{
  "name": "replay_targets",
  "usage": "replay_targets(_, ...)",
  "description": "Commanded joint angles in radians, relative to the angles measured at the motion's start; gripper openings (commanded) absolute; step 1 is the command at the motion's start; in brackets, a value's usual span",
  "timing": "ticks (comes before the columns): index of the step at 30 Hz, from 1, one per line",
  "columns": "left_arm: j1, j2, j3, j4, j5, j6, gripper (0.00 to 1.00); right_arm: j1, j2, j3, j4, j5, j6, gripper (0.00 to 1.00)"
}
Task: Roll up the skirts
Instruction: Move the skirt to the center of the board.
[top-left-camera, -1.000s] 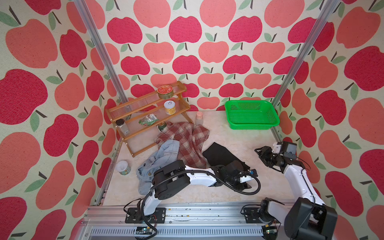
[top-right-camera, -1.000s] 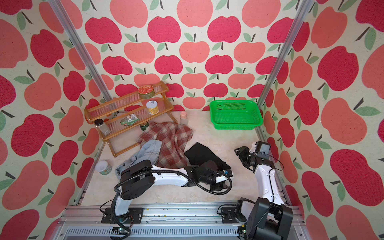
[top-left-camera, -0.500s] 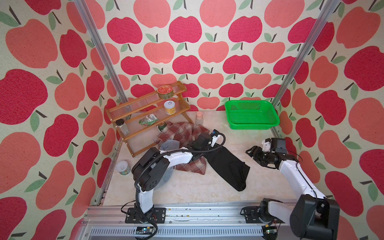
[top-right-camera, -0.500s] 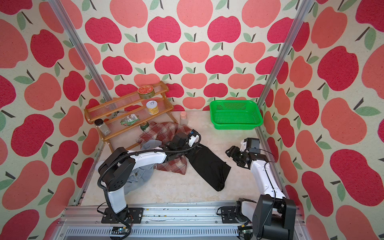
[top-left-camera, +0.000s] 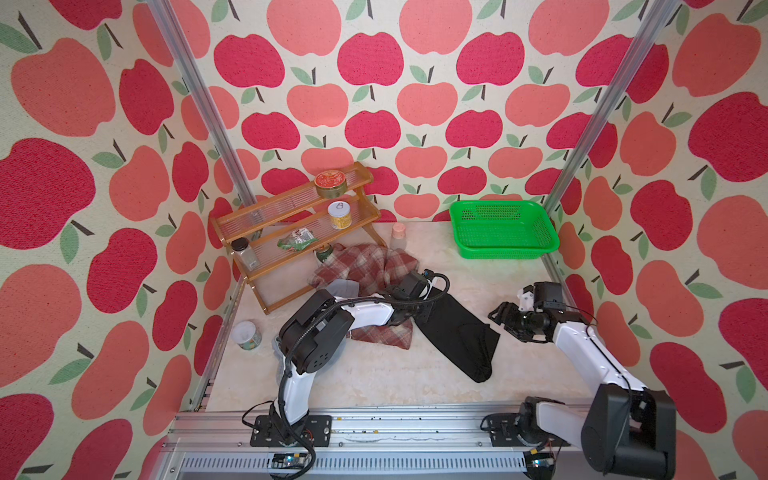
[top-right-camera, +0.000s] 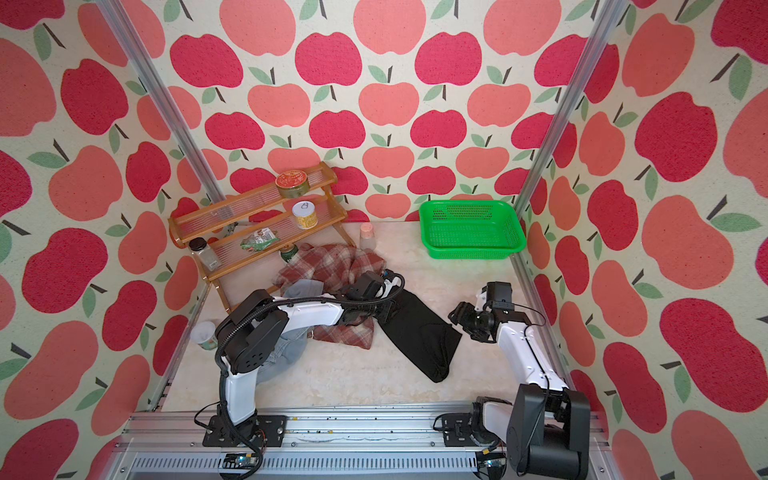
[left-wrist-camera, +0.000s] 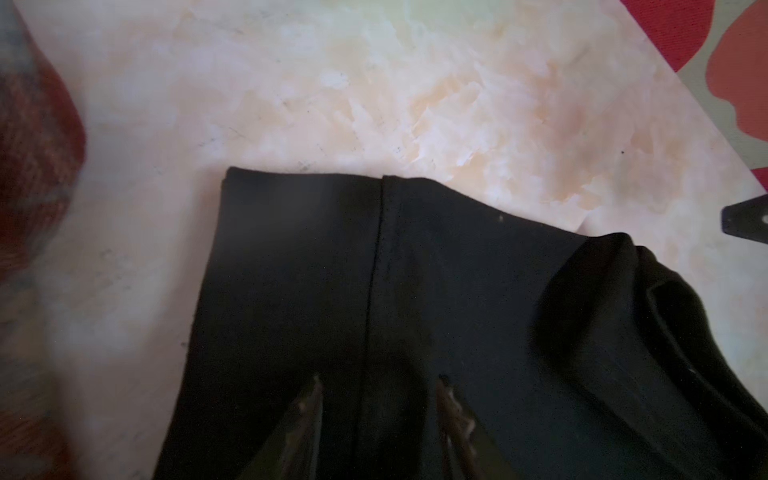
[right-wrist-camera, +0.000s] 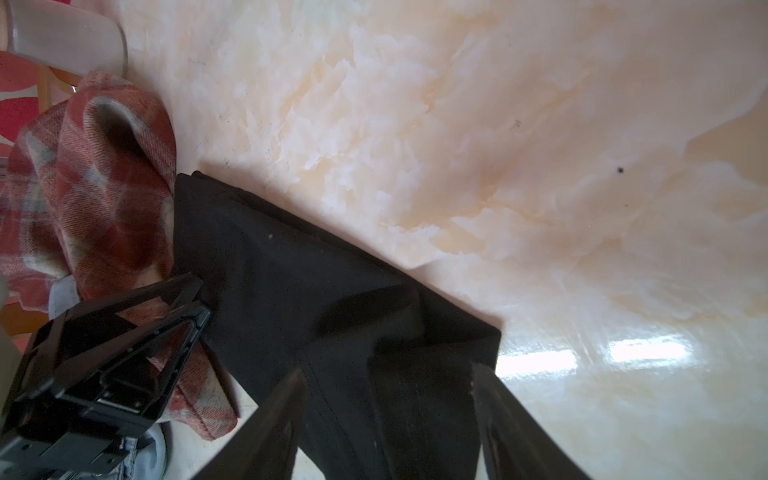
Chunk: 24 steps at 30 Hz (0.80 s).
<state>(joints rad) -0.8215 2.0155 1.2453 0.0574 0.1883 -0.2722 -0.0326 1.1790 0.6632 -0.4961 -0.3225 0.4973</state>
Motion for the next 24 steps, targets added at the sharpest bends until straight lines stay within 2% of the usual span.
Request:
replay_targets(1,0.004,0.061,0.085,-0.088,-0.036,-0.005,0.47,0.007,0.011,0.004,-0.016,0.004,-0.024,0.68)
replay_targets(12,-0.014,0.266,0.293,-0.209,-0.140,0.008,0.44,0.008,-0.031,0.041,-0.040,0.000,-0.019,0.68)
replay_targets(24,0.075,0.453,0.667,-0.315,-0.171,0.070,0.45,0.008,-0.024,0.028,-0.027,-0.007,-0.023,0.68)
